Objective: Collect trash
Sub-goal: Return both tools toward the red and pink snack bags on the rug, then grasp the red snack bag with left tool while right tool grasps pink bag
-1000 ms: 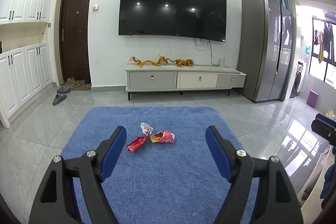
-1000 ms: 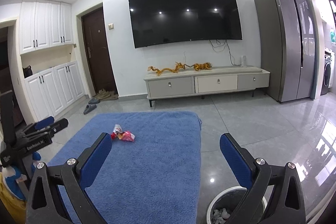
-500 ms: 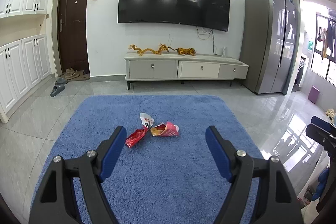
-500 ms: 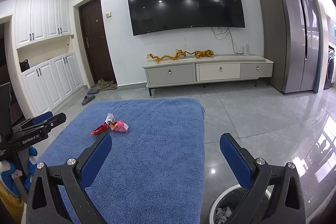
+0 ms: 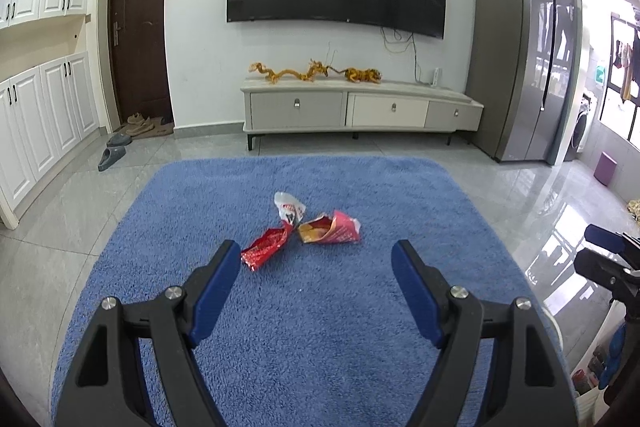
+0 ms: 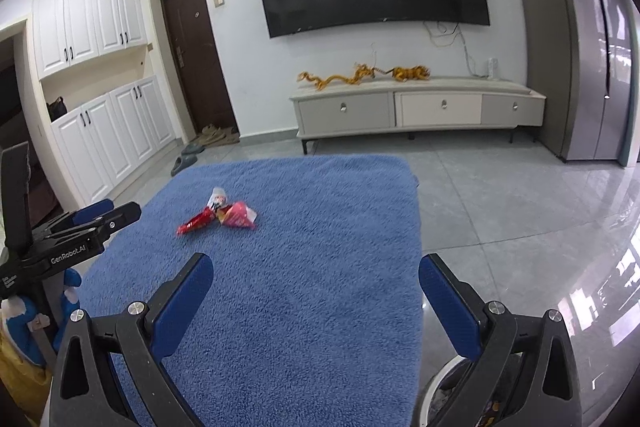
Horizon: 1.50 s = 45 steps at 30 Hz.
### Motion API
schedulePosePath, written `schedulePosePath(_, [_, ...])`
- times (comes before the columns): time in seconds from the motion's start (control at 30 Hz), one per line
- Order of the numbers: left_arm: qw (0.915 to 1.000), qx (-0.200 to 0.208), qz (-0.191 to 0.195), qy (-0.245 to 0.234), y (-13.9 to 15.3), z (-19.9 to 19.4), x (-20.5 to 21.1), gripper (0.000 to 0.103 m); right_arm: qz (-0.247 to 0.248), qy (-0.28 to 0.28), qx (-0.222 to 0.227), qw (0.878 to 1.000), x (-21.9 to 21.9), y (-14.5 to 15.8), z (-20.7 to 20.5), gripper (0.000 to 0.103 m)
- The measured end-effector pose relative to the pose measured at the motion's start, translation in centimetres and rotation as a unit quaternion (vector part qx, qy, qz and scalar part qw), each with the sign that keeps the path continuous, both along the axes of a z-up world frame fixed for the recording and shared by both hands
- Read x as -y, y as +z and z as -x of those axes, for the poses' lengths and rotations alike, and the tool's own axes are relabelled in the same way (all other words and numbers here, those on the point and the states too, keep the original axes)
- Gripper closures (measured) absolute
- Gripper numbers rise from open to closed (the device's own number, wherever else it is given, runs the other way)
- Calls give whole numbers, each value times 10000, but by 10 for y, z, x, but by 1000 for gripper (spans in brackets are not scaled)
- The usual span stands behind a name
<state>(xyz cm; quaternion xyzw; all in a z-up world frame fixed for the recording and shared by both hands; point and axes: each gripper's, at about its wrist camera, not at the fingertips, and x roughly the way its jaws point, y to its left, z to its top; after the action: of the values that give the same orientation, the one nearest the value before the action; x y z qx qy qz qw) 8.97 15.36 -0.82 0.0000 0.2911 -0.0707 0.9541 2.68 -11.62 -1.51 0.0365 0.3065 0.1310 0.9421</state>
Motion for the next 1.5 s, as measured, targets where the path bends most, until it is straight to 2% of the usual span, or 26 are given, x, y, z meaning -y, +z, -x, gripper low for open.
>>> schedulePosePath(0.33, [9981,-617,56,23,-40,-49,-54,26,168,753,-597,9952,-31,-27,-49,0])
schedulePosePath(0.5, [9955,-894,90,-303,-54,-84,-71,26,243,1186,-761,9897,-51,-38,-80,0])
schedulePosePath(0.8, [9844,-1167,-590,-1178,-83,-134,-45,27,568,2174,-796,9712,-103,-54,-136,1])
schedulePosePath(0.83, [9835,-1192,-619,-1210,-85,-138,-42,29,593,2250,-813,9692,-108,-57,-142,3])
schedulePosePath(0.9, [9812,-1293,-658,-1271,-93,-147,-39,40,662,2369,-859,9654,-118,-64,-153,6])
schedulePosePath(0.97, [9793,-1400,-668,-1298,-101,-156,-38,55,736,2429,-890,9632,-123,-70,-163,12])
schedulePosePath(1.03, [9782,-1486,-576,-1330,-105,-162,-39,58,714,2498,-951,9610,-128,-75,-174,18])
schedulePosePath(1.2, [9792,-1438,-407,-1372,-107,-164,-45,67,708,2718,-1019,9543,-145,-87,-193,19])
schedulePosePath(1.23, [9797,-1424,-377,-1361,-106,-166,-46,72,730,2777,-1005,9526,-150,-89,-196,19])
schedulePosePath(1.4, [9816,-1406,-48,-1292,-106,-166,-58,78,961,3066,-1053,9411,-173,-101,-210,24])
schedulePosePath(1.47, [9819,-1391,-26,-1283,-106,-166,-59,79,1066,3131,-1086,9375,-178,-106,-215,28])
schedulePosePath(1.5, [9821,-1377,-29,-1286,-105,-165,-60,79,1153,3157,-1106,9353,-181,-109,-217,34])
